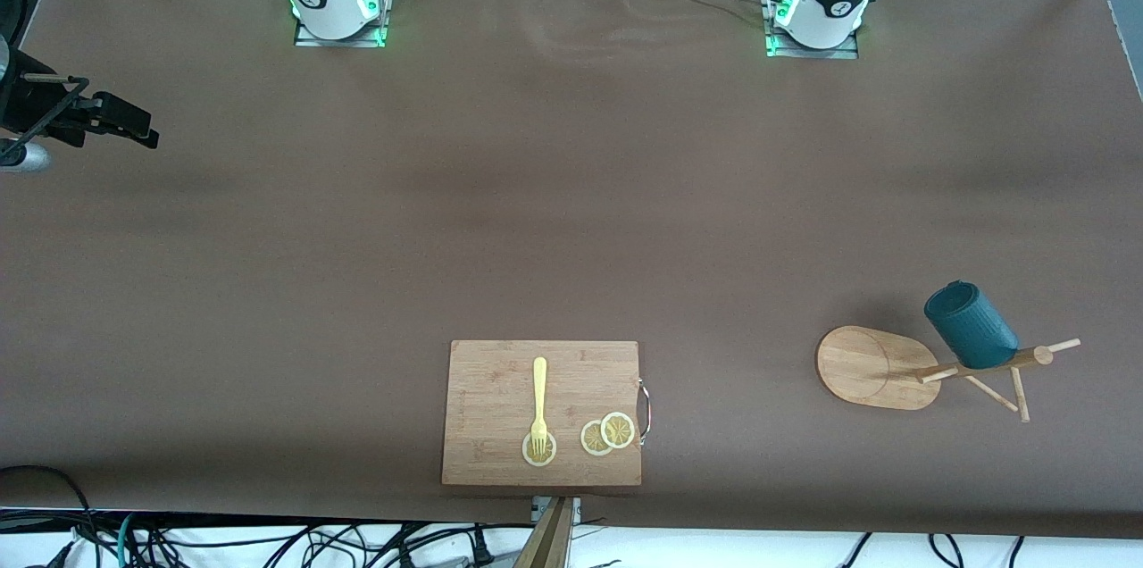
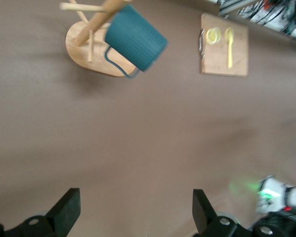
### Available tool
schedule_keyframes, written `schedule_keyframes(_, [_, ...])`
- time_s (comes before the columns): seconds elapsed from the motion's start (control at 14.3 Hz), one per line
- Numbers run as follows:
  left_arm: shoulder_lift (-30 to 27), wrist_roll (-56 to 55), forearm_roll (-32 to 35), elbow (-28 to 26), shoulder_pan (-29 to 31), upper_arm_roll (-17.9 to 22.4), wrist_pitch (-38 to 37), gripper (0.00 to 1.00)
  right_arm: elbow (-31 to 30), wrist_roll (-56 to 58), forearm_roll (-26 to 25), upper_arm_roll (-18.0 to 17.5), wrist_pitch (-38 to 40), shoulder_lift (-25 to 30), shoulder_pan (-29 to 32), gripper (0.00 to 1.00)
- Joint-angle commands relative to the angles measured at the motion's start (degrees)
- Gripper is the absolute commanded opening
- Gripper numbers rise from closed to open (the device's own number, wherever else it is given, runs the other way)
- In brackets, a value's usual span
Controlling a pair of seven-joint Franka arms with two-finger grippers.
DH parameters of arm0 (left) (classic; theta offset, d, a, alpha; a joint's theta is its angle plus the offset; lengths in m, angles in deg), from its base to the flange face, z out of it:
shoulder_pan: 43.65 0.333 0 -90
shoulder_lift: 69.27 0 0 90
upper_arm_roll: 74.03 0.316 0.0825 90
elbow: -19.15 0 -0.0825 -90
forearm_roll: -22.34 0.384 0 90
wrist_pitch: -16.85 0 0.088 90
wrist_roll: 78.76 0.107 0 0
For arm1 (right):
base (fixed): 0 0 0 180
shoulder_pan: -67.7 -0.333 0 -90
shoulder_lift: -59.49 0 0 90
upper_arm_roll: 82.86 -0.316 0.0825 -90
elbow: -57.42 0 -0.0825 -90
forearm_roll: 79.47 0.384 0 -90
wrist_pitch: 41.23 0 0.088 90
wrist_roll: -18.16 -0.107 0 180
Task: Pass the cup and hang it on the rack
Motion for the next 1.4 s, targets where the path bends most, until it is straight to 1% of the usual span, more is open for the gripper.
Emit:
schedule_keyframes(0.0, [-8.27, -3.87, 6.36, -4.82, -7.76, 1.06, 0.17, 1.00, 0.94, -0.56, 0.01, -0.07, 0.95, -0.05, -0.19, 1.00])
schedule_keyframes(0.21, [-12.41, -9.59, 7.78, -4.55, -16.89, 1.93, -4.04, 1.00, 0.94, -0.56, 0.01, -0.07, 0.95, -0.05, -0.19, 1.00])
schedule_keyframes(0.28, [-13.20, -9.17, 11.27, -3.77, -21.54, 2.98, -4.58, 1.00, 0.94, -0.56, 0.01, -0.07, 0.95, -0.05, -0.19, 1.00])
schedule_keyframes(0.35, [-14.34, -10.29, 12.17, -3.50, -25.50, 4.47, -5.28, 1.00, 0.94, -0.56, 0.01, -0.07, 0.95, -0.05, -0.19, 1.00])
schedule_keyframes(0.42, [-15.39, -12.13, 12.44, -3.50, -28.15, 5.27, -5.72, 1.00, 0.94, -0.56, 0.01, -0.07, 0.95, -0.05, -0.19, 1.00])
schedule_keyframes(0.49, [-15.49, -15.63, 12.88, -3.41, -29.40, 5.37, -5.64, 1.00, 0.94, -0.56, 0.01, -0.07, 0.95, -0.05, -0.19, 1.00])
schedule_keyframes(0.56, [-14.97, -18.89, 14.02, -3.50, -32.11, 5.54, -5.46, 1.00, 0.94, -0.56, 0.01, -0.07, 0.95, -0.05, -0.19, 1.00])
schedule_keyframes(0.63, [-13.84, -22.75, 17.42, -3.84, -35.44, 6.41, -4.77, 1.00, 0.94, -0.56, 0.01, -0.07, 0.95, -0.05, -0.19, 1.00])
schedule_keyframes(0.7, [-13.13, -26.18, 19.37, -4.54, -36.95, 6.51, -3.28, 1.00, 0.94, -0.56, 0.01, -0.07, 0.87, -0.05, -0.19, 1.00])
schedule_keyframes(0.84, [-13.12, -31.72, 20.35, -8.92, -38.02, 6.68, 1.10, 1.00, 0.94, -0.56, 0.01, -0.07, 0.87, -0.05, -0.19, 1.00])
schedule_keyframes(0.98, [-14.43, -33.85, 24.03, -14.28, -39.60, 6.86, 7.34, 1.00, 0.94, -0.56, 0.01, -0.07, 0.95, -0.05, -0.19, 1.00])
schedule_keyframes(1.05, [-15.13, -33.95, 24.31, -16.66, -39.61, 7.56, 9.63, 1.00, 0.94, -0.64, 0.01, -0.07, 0.95, -0.05, -0.19, 1.00])
schedule_keyframes(1.26, [-21.36, -36.92, 24.22, -26.67, -40.56, 7.74, 18.86, 1.00, 0.94, -0.56, 0.01, -0.07, 0.95, -0.05, -0.19, 1.00])
schedule_keyframes(1.33, [-22.25, -39.20, 24.14, -28.27, -41.36, 7.39, 20.19, 1.00, 0.94, -0.56, 0.01, -0.07, 0.95, -0.05, -0.19, 1.00])
